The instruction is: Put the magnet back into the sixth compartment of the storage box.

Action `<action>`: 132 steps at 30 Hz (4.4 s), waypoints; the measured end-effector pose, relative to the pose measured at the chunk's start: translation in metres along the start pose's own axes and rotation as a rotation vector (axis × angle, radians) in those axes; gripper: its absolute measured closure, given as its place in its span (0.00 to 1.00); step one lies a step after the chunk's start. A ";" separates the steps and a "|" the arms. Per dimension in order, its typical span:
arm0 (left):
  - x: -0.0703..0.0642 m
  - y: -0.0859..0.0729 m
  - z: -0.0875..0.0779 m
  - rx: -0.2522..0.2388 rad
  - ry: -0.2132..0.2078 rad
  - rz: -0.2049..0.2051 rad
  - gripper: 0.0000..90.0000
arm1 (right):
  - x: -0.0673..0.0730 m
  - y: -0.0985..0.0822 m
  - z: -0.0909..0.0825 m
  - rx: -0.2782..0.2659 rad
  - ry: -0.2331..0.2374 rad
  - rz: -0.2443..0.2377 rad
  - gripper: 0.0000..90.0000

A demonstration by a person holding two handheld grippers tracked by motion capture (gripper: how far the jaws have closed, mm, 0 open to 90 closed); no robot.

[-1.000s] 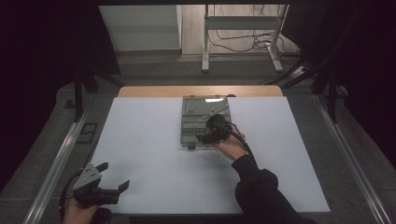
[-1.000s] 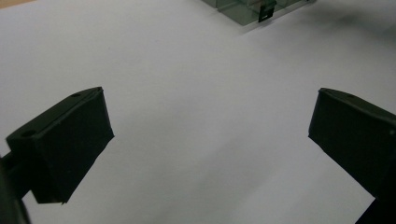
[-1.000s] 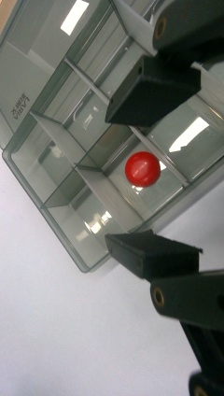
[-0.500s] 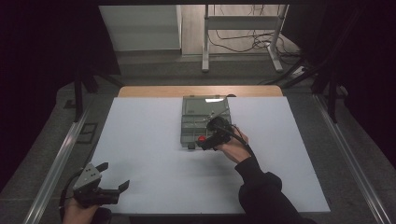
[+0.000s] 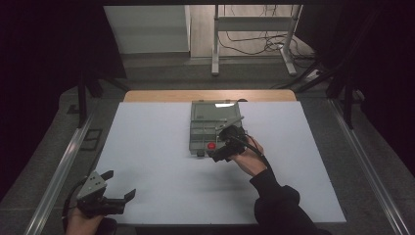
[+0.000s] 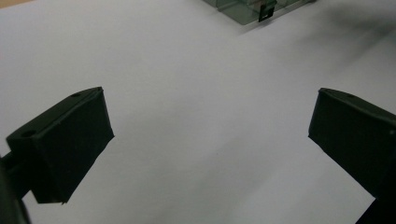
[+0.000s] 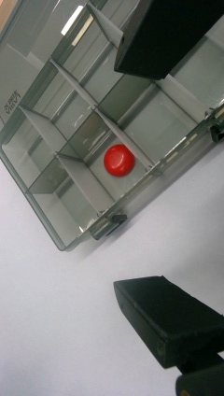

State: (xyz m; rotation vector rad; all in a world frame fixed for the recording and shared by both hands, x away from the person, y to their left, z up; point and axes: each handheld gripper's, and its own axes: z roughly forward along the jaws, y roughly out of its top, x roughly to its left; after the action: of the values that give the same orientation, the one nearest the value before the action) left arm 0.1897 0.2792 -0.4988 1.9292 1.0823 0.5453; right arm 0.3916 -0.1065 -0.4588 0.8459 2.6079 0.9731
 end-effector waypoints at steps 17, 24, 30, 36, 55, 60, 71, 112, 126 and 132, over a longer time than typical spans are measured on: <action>0.000 0.000 0.000 0.000 0.000 0.003 0.00 | -0.003 -0.017 -0.011 -0.037 -0.012 0.034 0.00; 0.000 0.000 0.000 0.000 0.000 0.004 0.00 | -0.003 -0.022 -0.016 -0.045 -0.014 0.037 0.00; 0.000 0.000 0.000 -0.001 0.000 0.003 0.00 | -0.002 -0.027 -0.020 -0.049 -0.020 0.042 0.00; 0.000 0.000 0.000 0.000 -0.001 0.004 0.00 | -0.001 -0.032 -0.024 -0.061 -0.027 0.036 0.00; 0.000 0.000 0.000 -0.004 0.000 0.000 0.00 | 0.005 -0.046 -0.042 -0.085 -0.036 0.031 0.00; 0.000 0.000 0.000 -0.006 -0.001 -0.002 0.00 | 0.006 -0.051 -0.045 -0.088 -0.043 0.030 0.00; 0.000 0.000 0.000 -0.006 -0.001 -0.004 0.00 | 0.008 -0.061 -0.050 -0.097 -0.045 0.039 0.00; 0.001 -0.001 -0.001 -0.010 -0.003 -0.010 0.00 | 0.014 -0.097 -0.076 -0.113 -0.084 0.058 0.00; 0.001 -0.001 -0.001 -0.011 -0.005 -0.014 0.00 | 0.014 -0.110 -0.085 -0.126 -0.096 0.074 0.00; 0.001 -0.001 -0.001 -0.012 -0.006 -0.014 0.00 | 0.015 -0.114 -0.089 -0.127 -0.104 0.078 0.00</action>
State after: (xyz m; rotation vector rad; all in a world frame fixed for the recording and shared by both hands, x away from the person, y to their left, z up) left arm 0.1894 0.2811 -0.4988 1.9101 1.0861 0.5368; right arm 0.2945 -0.2141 -0.4668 0.9447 2.4146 1.0726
